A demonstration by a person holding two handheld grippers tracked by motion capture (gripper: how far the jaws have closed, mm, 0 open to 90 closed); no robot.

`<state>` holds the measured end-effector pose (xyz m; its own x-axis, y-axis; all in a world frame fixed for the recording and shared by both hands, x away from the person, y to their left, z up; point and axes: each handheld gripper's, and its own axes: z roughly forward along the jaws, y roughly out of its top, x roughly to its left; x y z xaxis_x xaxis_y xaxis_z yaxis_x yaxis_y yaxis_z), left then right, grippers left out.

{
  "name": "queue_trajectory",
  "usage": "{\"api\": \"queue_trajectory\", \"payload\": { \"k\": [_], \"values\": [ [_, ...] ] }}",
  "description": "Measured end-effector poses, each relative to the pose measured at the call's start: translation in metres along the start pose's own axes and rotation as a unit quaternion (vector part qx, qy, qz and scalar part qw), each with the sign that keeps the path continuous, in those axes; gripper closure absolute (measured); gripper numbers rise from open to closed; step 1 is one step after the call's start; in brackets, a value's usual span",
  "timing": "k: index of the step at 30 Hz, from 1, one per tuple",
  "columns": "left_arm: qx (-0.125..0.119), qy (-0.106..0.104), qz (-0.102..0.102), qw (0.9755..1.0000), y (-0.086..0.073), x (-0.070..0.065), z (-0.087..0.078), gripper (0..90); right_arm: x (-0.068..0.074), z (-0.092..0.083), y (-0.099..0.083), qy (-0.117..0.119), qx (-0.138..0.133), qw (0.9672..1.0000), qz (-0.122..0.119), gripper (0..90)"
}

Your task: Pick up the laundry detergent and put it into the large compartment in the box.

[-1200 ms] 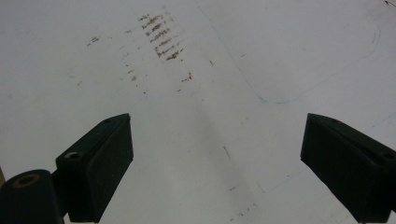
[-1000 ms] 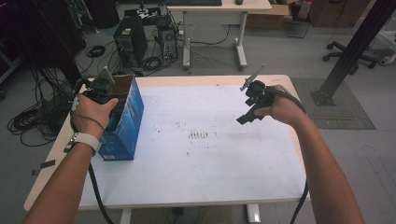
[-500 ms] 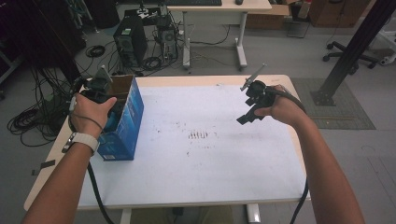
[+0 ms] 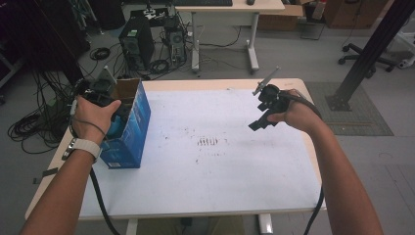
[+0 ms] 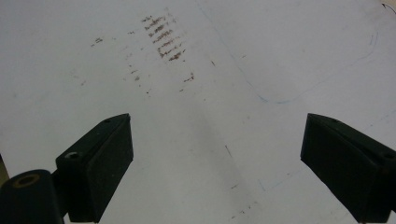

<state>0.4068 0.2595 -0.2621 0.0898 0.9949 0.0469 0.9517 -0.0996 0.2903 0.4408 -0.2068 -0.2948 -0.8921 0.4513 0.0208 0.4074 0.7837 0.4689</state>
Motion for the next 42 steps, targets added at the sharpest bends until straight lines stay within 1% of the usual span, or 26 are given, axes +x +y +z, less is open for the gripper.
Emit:
{"api": "queue_trajectory", "payload": {
  "k": [4,9,12,15,19,23,25,27,31,37,42],
  "values": [
    [-0.001,-0.002,0.003,1.0000,0.000,0.000,-0.001,18.1,0.000,-0.001,0.000,0.000,0.000,1.0000,0.000,9.3],
    [-0.002,-0.006,0.008,0.9999,0.000,0.001,-0.003,15.6,0.001,-0.002,-0.001,0.000,0.000,1.0000,0.001,9.3],
    [-0.006,-0.010,0.011,0.9999,0.000,0.002,-0.007,13.9,0.001,-0.003,-0.002,0.000,-0.002,1.0000,0.001,9.3],
    [-0.011,-0.009,0.014,0.9998,0.001,0.002,-0.011,13.0,0.001,-0.003,-0.002,-0.001,-0.001,1.0000,0.002,9.3],
    [-0.012,-0.009,0.018,0.9997,0.001,0.001,-0.015,12.6,0.002,-0.004,-0.002,-0.001,-0.003,1.0000,0.002,9.3],
    [-0.012,-0.016,0.024,0.9995,0.000,0.001,-0.017,13.2,0.003,-0.005,-0.002,-0.002,-0.004,1.0000,0.001,9.3],
    [-0.016,-0.018,0.023,0.9994,0.000,0.001,-0.019,13.0,0.003,-0.006,-0.002,-0.002,-0.004,1.0000,0.001,9.3],
    [-0.014,-0.019,0.027,0.9993,-0.001,0.001,-0.021,12.8,0.003,-0.007,-0.003,-0.002,-0.006,1.0000,0.002,9.3],
    [-0.016,-0.020,0.029,0.9992,-0.002,0.002,-0.025,12.7,0.004,-0.008,-0.003,-0.003,-0.006,1.0000,0.002,9.3],
    [-0.021,-0.025,0.040,0.9987,-0.003,-0.001,-0.034,12.7,0.005,-0.009,-0.004,-0.004,-0.007,1.0000,0.002,9.3],
    [-0.023,-0.020,0.049,0.9983,-0.004,-0.004,-0.040,12.6,0.006,-0.011,-0.004,-0.004,-0.008,1.0000,0.001,9.3]
  ]
}}
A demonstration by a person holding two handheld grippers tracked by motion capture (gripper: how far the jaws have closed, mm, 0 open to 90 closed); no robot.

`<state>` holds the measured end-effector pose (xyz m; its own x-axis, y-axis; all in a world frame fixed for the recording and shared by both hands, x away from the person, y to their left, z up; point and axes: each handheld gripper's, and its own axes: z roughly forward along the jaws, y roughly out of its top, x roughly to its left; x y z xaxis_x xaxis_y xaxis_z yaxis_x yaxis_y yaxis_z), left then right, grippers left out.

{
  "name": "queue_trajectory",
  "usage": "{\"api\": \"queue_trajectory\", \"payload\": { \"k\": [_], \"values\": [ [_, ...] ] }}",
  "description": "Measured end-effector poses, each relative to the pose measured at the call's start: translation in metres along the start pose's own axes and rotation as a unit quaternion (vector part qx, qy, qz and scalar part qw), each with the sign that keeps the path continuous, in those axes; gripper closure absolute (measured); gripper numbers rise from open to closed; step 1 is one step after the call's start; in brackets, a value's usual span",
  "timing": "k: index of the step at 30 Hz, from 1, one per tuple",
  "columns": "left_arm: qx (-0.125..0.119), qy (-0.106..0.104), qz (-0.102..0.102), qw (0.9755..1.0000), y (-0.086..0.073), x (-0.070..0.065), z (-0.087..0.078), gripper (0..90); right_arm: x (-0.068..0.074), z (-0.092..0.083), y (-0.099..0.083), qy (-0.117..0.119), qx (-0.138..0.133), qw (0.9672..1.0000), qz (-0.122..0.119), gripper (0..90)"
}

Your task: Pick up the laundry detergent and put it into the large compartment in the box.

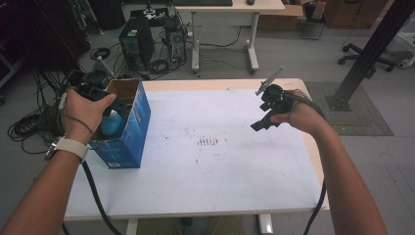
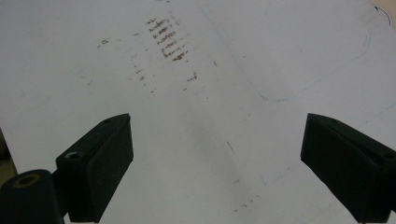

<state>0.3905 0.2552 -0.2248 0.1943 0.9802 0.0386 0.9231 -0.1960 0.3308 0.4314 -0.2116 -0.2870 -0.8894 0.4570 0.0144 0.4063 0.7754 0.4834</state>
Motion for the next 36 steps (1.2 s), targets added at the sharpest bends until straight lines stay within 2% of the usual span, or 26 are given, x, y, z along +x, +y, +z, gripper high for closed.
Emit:
{"api": "queue_trajectory", "payload": {
  "k": [14,36],
  "values": [
    [-0.005,-0.023,0.035,0.9991,-0.001,-0.017,-0.016,12.7,0.003,-0.004,-0.002,-0.001,-0.001,1.0000,0.001,9.3],
    [0.012,-0.030,0.096,0.9949,-0.001,-0.051,-0.031,12.6,0.005,-0.008,-0.003,-0.004,-0.005,1.0000,0.002,9.3]
  ]
}}
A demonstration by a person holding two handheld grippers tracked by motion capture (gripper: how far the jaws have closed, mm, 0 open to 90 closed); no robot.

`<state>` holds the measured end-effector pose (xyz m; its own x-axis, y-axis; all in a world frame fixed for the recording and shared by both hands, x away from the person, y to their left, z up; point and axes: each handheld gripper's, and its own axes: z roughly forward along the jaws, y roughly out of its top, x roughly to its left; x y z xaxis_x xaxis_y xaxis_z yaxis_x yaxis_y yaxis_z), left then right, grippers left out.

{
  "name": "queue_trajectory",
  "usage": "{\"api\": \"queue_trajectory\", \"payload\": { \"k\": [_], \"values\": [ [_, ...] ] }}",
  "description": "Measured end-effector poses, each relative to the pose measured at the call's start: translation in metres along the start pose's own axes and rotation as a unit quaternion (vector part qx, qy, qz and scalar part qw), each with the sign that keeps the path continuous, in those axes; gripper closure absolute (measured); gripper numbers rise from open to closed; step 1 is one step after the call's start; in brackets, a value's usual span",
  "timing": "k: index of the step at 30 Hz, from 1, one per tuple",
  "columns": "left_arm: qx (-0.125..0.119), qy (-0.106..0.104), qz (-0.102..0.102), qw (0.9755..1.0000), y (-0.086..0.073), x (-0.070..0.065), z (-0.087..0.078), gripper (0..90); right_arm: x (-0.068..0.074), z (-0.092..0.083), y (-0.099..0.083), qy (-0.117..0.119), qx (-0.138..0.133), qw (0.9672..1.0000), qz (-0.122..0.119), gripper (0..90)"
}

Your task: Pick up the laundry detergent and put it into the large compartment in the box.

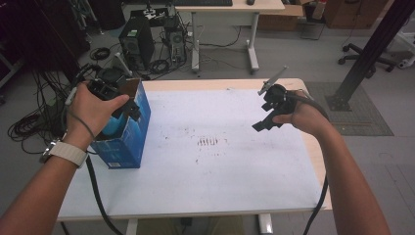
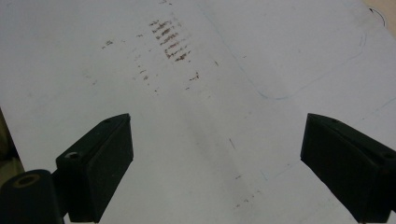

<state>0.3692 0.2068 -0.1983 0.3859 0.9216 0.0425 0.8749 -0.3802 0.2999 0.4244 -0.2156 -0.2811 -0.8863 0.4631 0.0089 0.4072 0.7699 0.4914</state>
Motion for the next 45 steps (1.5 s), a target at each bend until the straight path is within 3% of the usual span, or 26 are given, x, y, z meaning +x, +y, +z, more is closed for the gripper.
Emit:
{"api": "queue_trajectory", "payload": {
  "k": [11,29,45],
  "values": [
    [-0.002,-0.015,0.031,0.9994,0.001,-0.019,-0.007,12.7,0.002,0.000,0.001,0.001,-0.001,1.0000,-0.001,9.3],
    [-0.007,-0.031,0.080,0.9963,0.004,-0.052,-0.011,12.1,0.003,-0.002,0.002,0.000,-0.004,1.0000,-0.002,9.3],
    [-0.010,-0.052,0.124,0.9909,0.003,-0.076,-0.013,12.1,0.003,-0.003,0.002,-0.002,-0.005,1.0000,-0.001,9.3]
  ]
}}
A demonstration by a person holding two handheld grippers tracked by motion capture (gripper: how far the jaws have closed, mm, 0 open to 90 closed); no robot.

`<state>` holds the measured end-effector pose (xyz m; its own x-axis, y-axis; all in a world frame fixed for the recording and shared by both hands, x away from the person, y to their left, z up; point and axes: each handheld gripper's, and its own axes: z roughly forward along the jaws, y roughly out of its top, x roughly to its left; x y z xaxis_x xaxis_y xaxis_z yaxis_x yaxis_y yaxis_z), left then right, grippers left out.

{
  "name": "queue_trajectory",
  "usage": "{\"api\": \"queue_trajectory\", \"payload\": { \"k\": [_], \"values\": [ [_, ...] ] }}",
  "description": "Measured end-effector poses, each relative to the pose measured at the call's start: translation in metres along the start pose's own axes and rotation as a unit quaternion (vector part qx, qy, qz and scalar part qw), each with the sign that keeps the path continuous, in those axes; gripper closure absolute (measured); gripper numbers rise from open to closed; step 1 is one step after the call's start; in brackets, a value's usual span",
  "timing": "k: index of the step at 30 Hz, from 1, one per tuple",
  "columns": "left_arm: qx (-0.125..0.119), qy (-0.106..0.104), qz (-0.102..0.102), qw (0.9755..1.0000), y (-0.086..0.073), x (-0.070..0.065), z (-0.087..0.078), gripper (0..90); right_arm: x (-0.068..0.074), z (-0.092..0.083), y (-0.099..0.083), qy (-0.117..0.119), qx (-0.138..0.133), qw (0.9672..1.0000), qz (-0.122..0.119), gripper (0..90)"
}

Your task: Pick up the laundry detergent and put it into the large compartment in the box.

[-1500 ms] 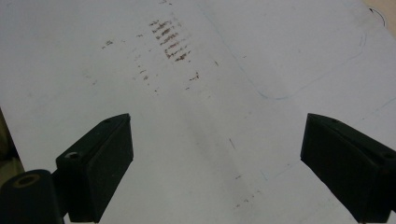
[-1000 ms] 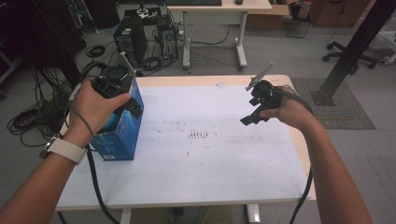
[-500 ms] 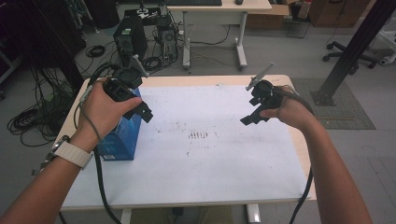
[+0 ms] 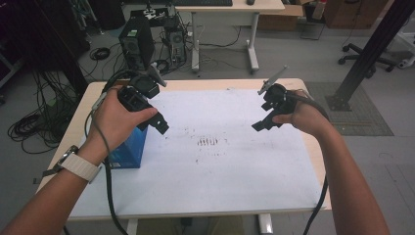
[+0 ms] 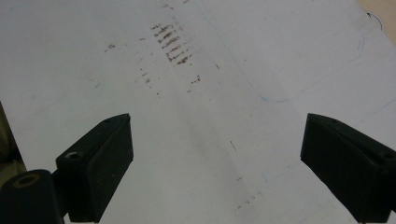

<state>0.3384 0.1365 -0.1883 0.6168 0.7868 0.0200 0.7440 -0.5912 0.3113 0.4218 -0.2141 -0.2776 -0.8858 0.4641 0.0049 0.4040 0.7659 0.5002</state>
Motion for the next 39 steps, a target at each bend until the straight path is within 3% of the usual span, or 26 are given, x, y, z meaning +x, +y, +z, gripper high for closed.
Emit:
{"api": "queue_trajectory", "payload": {
  "k": [21,39],
  "values": [
    [-0.015,-0.030,0.056,0.9979,0.001,-0.023,-0.001,12.1,0.002,0.000,0.001,0.000,0.001,1.0000,0.000,9.3],
    [-0.023,-0.046,0.110,0.9926,0.003,-0.044,0.001,11.9,0.001,0.000,0.001,0.001,-0.004,1.0000,0.002,9.3]
  ]
}}
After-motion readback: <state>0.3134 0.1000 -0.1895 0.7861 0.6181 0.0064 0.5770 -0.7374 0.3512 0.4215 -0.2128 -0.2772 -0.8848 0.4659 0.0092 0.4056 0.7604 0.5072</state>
